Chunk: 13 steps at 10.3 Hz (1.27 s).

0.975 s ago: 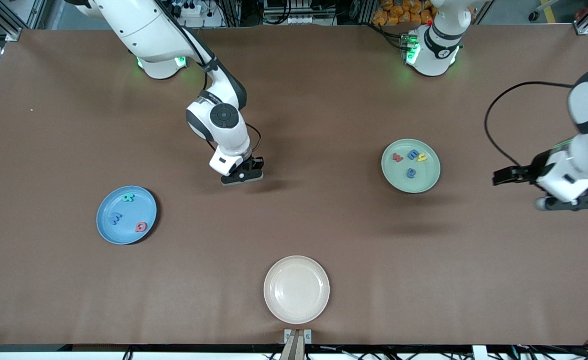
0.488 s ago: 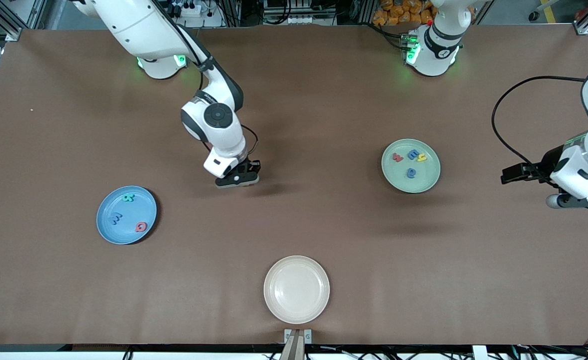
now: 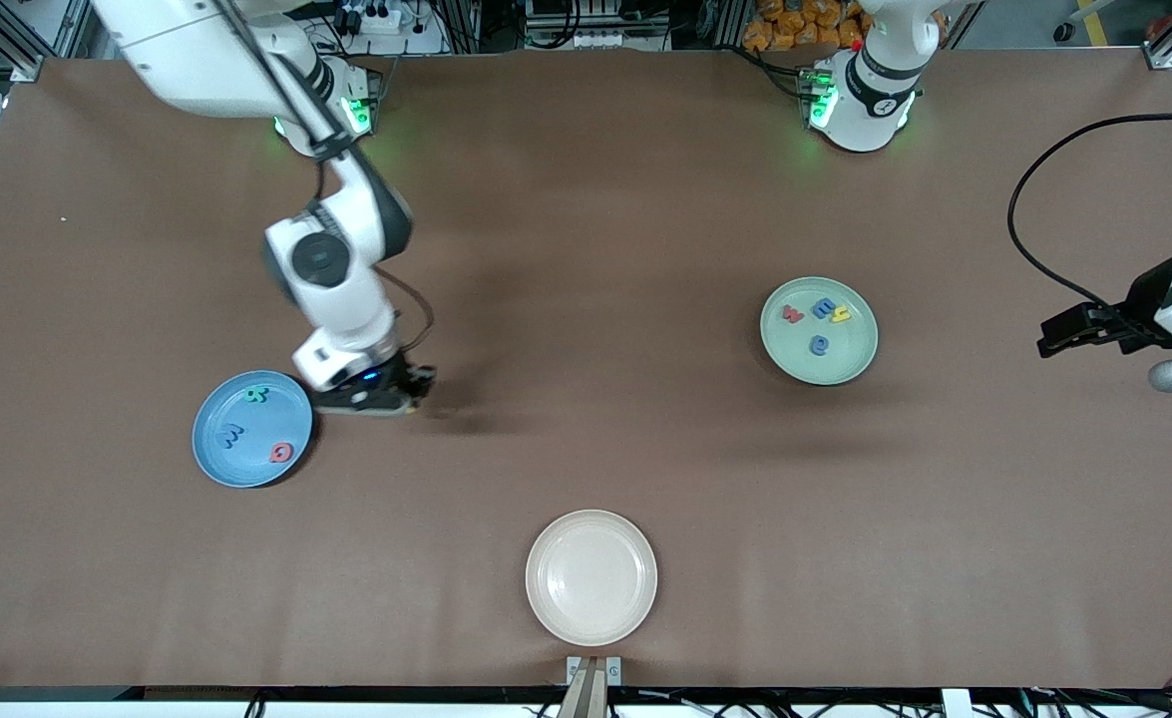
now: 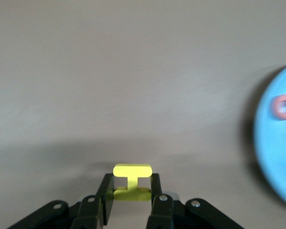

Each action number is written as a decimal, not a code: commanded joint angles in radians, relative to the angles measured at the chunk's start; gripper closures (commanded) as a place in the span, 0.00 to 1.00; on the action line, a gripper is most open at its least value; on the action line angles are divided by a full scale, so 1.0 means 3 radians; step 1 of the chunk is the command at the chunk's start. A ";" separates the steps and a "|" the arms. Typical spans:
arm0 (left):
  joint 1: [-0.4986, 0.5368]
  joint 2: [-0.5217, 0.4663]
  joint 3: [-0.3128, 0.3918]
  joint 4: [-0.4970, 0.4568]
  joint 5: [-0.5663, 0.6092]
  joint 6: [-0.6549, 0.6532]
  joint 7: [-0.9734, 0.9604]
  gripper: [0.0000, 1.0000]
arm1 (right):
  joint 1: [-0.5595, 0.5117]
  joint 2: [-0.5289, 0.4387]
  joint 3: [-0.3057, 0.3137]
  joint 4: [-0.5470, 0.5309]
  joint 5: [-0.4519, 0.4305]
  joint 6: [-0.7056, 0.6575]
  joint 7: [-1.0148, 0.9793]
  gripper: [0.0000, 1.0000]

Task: Sort uppercase to blue plate, lowercase to green plate
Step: 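Grasp the yellow H with the right gripper while the left gripper withdraws, then carry the H over the blue plate and open the right gripper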

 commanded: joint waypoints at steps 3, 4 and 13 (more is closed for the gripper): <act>-0.0319 -0.0040 0.0235 0.0113 -0.0050 -0.0056 0.0054 0.00 | -0.0607 -0.0045 -0.0013 0.0153 -0.0057 -0.0409 -0.0413 1.00; -0.0325 -0.0040 0.0240 0.0108 -0.0055 -0.0072 0.0054 0.00 | -0.0699 -0.0020 -0.0024 0.0148 -0.0057 -0.0419 -0.0465 1.00; -0.0361 -0.0275 0.0301 0.0215 -0.0122 -0.0409 0.0121 0.00 | -0.0782 -0.0805 -0.0019 -0.0612 -0.0021 -0.0562 -0.1074 0.00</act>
